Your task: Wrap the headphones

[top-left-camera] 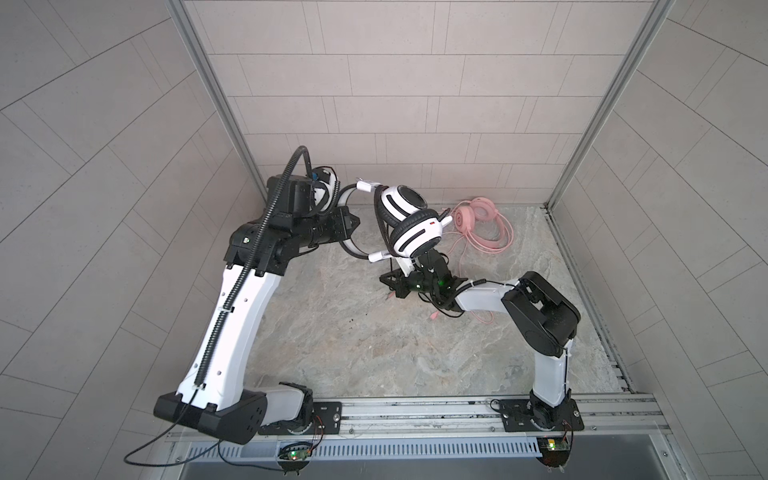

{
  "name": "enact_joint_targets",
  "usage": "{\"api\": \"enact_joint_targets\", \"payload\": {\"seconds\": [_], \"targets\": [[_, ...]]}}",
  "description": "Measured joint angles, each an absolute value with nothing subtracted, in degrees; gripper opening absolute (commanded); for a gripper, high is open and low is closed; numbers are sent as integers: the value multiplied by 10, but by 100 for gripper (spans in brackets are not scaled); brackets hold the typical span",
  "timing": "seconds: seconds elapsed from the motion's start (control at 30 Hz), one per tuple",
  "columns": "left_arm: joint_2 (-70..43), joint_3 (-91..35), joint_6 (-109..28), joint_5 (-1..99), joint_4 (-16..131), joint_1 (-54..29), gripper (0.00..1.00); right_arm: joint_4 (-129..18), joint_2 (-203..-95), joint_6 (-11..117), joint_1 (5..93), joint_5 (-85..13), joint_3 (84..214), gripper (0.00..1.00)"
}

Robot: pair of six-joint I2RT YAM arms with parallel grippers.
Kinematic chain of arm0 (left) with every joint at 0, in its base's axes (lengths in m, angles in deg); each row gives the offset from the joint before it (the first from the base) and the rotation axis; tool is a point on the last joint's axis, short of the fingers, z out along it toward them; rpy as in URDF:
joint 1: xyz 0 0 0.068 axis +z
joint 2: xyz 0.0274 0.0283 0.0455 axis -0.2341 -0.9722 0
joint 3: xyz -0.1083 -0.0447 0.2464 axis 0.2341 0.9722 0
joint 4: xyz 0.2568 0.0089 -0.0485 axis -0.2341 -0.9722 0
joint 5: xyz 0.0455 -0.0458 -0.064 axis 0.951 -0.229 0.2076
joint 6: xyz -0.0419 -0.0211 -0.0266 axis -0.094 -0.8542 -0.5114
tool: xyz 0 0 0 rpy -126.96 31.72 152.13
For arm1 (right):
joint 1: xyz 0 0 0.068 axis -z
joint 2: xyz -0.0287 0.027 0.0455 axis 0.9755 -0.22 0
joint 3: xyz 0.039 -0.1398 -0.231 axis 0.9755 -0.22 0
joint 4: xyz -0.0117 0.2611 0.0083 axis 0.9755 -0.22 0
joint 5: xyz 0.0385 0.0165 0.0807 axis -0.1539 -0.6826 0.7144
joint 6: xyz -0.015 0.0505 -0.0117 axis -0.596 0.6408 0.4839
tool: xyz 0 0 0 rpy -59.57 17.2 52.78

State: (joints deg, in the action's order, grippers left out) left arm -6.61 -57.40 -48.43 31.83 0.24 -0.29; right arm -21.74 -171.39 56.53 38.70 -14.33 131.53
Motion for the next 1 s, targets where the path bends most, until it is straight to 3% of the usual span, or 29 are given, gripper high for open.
{"api": "enact_joint_targets", "payload": {"seconds": [0.37,0.57,0.83,1.0], "targets": [[-93,-537,-540,357,59,76,0,-205,-1616,580,377,-165,1191,0],[-120,-520,-573,365,78,128,0,-221,-1534,572,317,-230,1132,0],[-126,-508,-574,371,82,136,0,-260,-1431,567,298,-294,1065,0],[-112,-452,-587,430,103,137,0,-344,-1355,553,263,-338,1058,1]]}}
